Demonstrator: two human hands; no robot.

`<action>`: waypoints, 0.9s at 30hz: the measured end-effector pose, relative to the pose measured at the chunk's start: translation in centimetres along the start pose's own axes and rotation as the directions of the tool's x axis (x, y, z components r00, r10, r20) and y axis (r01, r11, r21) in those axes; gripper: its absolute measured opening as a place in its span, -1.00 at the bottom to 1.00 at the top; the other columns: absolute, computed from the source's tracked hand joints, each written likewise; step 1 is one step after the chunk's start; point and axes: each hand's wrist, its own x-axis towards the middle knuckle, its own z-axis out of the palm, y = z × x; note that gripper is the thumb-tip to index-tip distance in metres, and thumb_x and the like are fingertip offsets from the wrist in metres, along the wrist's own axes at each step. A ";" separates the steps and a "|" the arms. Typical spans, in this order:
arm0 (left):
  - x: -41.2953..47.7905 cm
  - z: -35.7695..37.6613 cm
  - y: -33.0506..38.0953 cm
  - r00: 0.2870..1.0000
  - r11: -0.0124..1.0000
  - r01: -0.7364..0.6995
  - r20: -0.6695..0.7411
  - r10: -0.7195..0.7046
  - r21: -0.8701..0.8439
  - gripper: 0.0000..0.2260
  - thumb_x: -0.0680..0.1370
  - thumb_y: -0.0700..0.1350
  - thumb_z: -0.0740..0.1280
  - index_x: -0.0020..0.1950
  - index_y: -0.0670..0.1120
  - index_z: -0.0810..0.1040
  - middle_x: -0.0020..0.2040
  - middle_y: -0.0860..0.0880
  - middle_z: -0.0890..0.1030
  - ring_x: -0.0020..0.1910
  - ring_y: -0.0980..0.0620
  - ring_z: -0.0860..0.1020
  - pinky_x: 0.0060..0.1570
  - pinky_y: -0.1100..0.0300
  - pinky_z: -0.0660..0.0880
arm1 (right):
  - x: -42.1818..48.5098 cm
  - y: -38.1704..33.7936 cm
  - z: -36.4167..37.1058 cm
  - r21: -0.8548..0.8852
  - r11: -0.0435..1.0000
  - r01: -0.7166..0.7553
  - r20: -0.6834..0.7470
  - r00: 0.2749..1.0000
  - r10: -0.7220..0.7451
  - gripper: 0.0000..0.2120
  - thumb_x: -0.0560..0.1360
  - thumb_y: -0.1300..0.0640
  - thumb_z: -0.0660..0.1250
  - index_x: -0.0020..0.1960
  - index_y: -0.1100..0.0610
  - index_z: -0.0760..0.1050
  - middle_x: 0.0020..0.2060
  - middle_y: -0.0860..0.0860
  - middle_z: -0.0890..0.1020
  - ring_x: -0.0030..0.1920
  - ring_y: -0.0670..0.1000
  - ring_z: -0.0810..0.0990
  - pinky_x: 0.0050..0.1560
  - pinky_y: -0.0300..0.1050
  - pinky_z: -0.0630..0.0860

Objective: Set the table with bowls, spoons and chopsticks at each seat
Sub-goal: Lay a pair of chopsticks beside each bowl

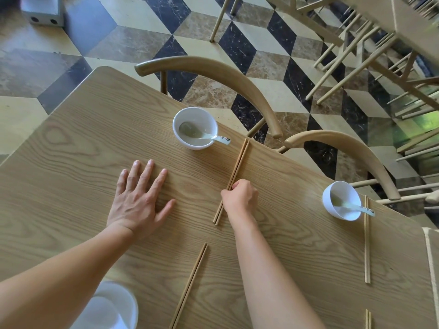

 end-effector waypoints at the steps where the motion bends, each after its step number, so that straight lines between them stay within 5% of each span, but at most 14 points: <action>1: 0.0 0.0 0.0 1.000 1.000 -0.001 0.000 0.001 0.000 -0.27 0.51 0.38 0.07 0.58 0.01 0.27 0.60 -0.18 0.20 0.58 -0.30 0.08 0.53 -0.24 0.03 | 0.0 -0.1 0.0 -0.002 1.000 0.001 0.006 1.000 -0.001 -0.87 0.39 0.20 0.41 -0.06 0.18 0.59 -0.04 0.15 0.67 0.03 0.18 0.63 -0.10 -0.14 0.49; 13: 0.1 0.2 -0.1 1.000 1.000 -0.009 -0.012 0.009 0.003 -0.27 0.50 0.38 0.09 0.58 0.01 0.26 0.60 -0.18 0.21 0.58 -0.29 0.09 0.54 -0.22 0.01 | 0.1 -0.4 0.0 0.011 1.000 0.007 -0.009 1.000 -0.007 -0.91 0.41 0.16 0.41 -0.12 0.18 0.59 -0.10 0.12 0.69 0.00 0.15 0.62 -0.17 -0.22 0.34; 27: 0.1 0.0 0.0 1.000 1.000 -0.009 -0.009 0.009 0.006 -0.26 0.50 0.37 0.08 0.57 -0.01 0.28 0.59 -0.20 0.22 0.58 -0.30 0.10 0.54 -0.23 0.02 | 0.6 -0.9 -0.2 0.000 0.999 0.038 0.011 0.999 -0.038 -0.82 0.41 0.17 0.38 -0.04 0.24 0.61 -0.06 0.17 0.68 0.06 0.19 0.60 -0.01 -0.11 0.52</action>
